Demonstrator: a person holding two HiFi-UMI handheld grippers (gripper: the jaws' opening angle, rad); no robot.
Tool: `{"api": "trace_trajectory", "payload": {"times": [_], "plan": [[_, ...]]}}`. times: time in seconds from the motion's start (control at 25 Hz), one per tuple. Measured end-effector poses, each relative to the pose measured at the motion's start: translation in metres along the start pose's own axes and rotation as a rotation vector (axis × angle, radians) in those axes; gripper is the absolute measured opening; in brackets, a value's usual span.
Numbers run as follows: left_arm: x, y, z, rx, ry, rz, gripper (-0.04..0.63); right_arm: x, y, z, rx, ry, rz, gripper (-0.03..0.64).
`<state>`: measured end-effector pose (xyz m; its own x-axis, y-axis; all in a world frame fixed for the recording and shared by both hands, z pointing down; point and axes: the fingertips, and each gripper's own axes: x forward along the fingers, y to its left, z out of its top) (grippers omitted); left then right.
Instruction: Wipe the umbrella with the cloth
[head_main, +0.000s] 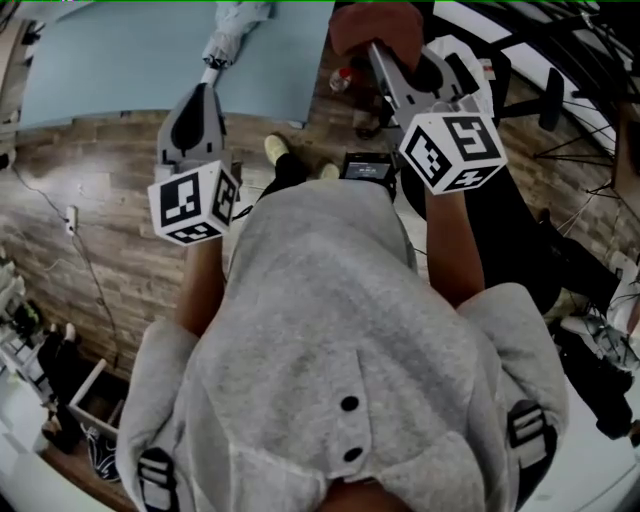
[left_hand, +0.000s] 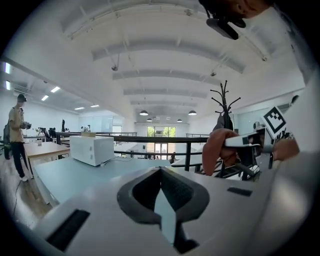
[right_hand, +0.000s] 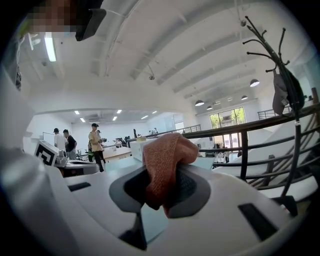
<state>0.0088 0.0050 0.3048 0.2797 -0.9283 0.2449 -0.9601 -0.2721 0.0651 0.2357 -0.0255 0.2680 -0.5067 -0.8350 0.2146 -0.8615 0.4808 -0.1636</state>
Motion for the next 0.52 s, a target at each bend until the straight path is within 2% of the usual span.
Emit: {"api": "trace_trajectory", "payload": {"times": [0.52], "plan": [[-0.041,-0.016,0.000,0.013,-0.011,0.055,0.017,-0.022,0.020,-0.002,-0.016,-0.039,0.059,0.078]]}}
